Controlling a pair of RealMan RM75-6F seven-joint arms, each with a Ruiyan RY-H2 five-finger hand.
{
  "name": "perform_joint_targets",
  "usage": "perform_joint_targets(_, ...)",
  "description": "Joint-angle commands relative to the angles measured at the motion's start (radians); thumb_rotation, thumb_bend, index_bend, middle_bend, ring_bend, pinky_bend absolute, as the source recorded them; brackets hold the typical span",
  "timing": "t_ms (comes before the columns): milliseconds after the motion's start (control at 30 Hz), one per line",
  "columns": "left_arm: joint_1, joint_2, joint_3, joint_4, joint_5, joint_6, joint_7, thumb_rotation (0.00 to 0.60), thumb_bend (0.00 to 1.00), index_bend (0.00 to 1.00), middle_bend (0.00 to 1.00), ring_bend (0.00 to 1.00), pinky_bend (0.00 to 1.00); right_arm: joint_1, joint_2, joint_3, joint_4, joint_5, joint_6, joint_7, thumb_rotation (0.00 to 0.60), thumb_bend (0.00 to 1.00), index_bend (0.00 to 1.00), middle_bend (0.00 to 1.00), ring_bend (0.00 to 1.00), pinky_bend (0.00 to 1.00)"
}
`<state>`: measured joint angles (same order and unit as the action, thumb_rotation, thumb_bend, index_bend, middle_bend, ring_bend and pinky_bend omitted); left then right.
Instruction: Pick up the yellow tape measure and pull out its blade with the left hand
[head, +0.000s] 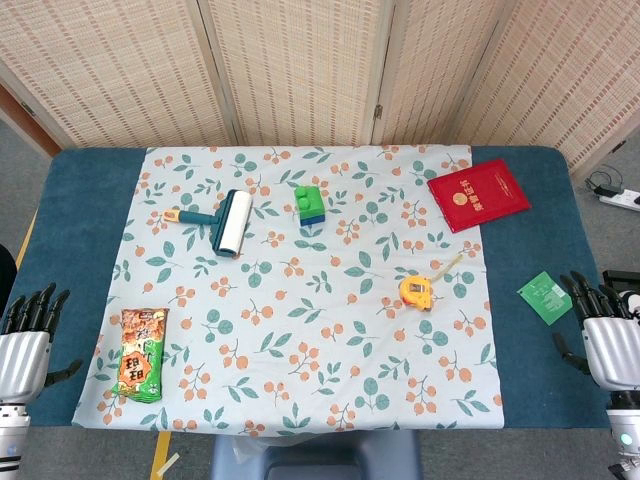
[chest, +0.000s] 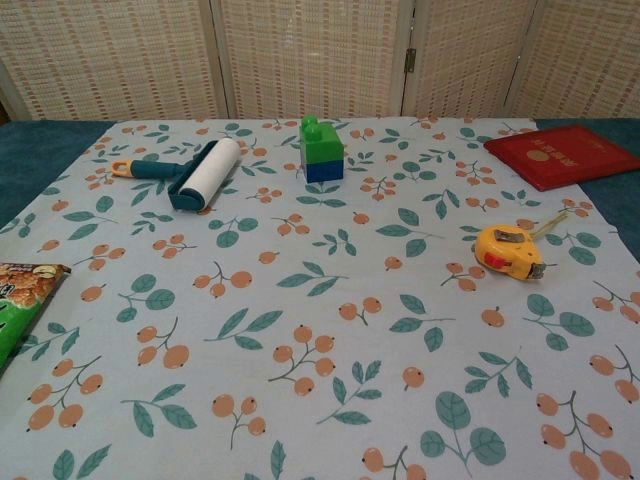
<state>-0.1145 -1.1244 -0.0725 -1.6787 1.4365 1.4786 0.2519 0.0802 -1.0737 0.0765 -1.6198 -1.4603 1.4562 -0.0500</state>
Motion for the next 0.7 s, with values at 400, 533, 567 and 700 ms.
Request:
perform_joint_targets(400,0.001,-0.008,0.000,0.006,0.014,0.015,0.004,0.600,0.12,0.03,0.00,0.00,0.00,0.009,-0.004,-0.004,0.016,0.003,-0.022,0.014,0.600,0.40,0.00,0.09,0.19,0.10)
perform_joint_targets(533,0.001,-0.008,0.002,0.006,0.018,0.017,0.003,0.600,0.12,0.03,0.00,0.00,0.00,0.010,-0.003,-0.005,0.017,0.004,-0.027,0.018,0.600,0.40,0.00,0.09,0.19,0.10)
perform_joint_targets(567,0.001,-0.007,0.002,0.004,0.018,0.017,0.004,0.600,0.12,0.03,0.00,0.00,0.00,0.012,-0.004,-0.005,0.018,0.004,-0.029,0.018,0.600,0.40,0.00,0.09,0.19,0.10)
perform_joint_targets(700,0.002,-0.005,0.003,0.000,0.017,0.017,0.002,0.600,0.12,0.03,0.00,0.00,0.00,0.015,-0.008,-0.004,0.023,0.004,-0.034,0.021,0.600,0.40,0.00,0.09,0.19,0.10)
